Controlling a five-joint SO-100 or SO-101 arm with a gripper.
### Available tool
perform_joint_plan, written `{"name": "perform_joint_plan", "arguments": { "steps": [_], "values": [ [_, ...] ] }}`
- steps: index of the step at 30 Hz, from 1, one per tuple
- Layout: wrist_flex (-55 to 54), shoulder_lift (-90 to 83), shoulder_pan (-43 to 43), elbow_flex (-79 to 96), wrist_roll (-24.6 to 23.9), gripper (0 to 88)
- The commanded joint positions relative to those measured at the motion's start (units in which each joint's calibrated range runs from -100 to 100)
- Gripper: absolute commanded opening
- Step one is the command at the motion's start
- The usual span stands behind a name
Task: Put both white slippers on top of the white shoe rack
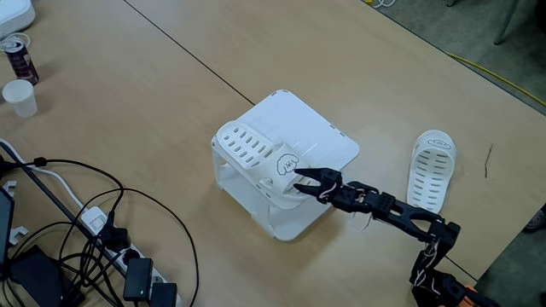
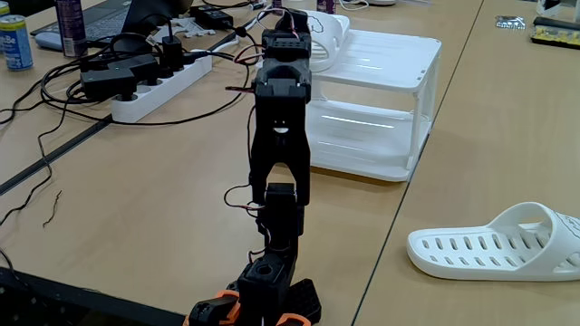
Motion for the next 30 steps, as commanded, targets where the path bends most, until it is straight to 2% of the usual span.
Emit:
{"name": "perform_joint_plan", "arguments": {
  "steps": [1,7,10,18,22,30],
  "values": [
    [0.1,-9.0,1.9,1.9,0.4,20.1],
    [0.1,-17.0,6.4,8.0,0.4,19.8],
    [0.1,-21.0,11.3,9.5,0.4,19.7],
    [0.1,-25.2,42.4,19.3,0.4,19.6],
    [0.0,-25.2,54.8,26.9,0.4,19.2],
    [-0.1,-24.8,70.8,36.6,0.4,1.1]
  ]
}}
